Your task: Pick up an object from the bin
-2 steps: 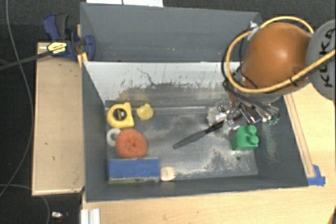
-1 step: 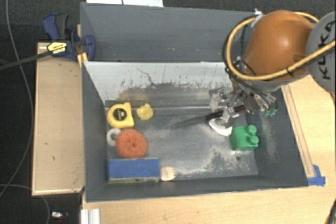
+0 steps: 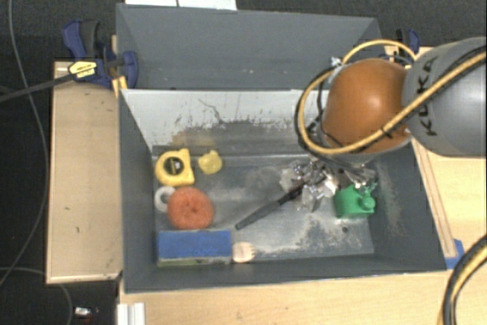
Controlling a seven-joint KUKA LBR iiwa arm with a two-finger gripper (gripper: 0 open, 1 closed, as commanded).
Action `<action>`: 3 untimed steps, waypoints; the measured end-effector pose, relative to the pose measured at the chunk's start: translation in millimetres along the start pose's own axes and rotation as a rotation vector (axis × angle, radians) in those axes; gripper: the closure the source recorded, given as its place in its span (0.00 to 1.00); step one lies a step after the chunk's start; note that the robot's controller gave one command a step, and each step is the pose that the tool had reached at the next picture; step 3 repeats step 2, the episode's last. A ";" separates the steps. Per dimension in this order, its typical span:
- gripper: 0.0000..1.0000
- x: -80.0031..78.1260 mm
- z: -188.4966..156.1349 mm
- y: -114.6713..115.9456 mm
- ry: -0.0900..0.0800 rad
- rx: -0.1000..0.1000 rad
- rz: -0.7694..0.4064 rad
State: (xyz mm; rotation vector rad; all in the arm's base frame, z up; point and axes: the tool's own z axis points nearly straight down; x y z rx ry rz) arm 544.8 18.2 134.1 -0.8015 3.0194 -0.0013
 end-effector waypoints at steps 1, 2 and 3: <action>1.00 -2.9 -32.3 -1.9 0.008 -0.005 -0.030; 1.00 -2.3 -108.0 2.7 0.006 -0.004 -0.023; 1.00 -2.3 -108.0 2.7 0.006 -0.004 -0.023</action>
Offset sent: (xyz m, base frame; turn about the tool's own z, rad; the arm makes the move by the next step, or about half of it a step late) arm -0.0228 0.0163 0.3984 -0.0436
